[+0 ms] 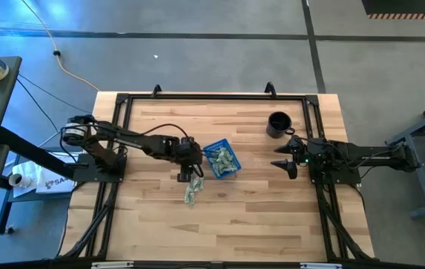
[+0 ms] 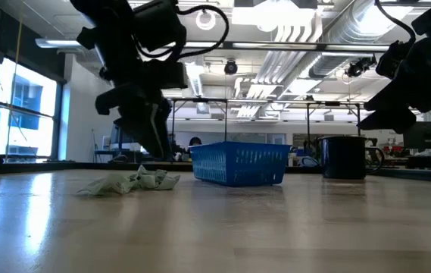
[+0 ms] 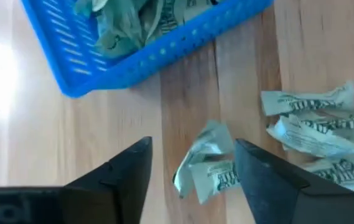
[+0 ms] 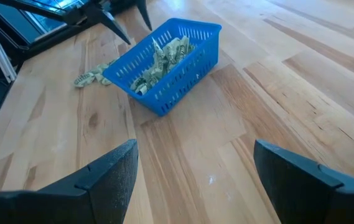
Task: Pick and place Stevia / Truvia into bins
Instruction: Put the stevia packet into the basket
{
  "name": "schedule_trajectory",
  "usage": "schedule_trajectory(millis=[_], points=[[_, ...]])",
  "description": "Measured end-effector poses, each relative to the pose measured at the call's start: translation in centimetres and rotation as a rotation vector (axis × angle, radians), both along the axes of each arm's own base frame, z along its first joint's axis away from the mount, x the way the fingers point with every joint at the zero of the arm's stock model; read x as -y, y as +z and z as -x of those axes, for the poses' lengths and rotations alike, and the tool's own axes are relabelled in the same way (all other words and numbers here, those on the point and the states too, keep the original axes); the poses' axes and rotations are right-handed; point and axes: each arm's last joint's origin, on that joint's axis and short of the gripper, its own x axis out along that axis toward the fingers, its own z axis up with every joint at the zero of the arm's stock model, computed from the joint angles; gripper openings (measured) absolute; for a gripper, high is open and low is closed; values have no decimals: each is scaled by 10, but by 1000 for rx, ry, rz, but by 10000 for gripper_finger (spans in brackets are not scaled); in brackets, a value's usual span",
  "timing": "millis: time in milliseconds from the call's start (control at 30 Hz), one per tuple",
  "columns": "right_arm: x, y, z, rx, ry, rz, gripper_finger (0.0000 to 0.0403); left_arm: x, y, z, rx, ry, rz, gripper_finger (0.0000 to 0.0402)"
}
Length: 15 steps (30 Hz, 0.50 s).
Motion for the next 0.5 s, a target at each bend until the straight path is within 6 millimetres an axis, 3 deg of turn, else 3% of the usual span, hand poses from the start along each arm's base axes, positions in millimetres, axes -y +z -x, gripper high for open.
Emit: schedule_trajectory(millis=[200, 500], points=[[0, -1, 0, -17, 7, -4, 307, 1, -18, -7, -51, -52, 20, 271], [0, -2, 0, -25, 6, -4, 307, 2, -28, -11, -53, -57, 41, 185]])
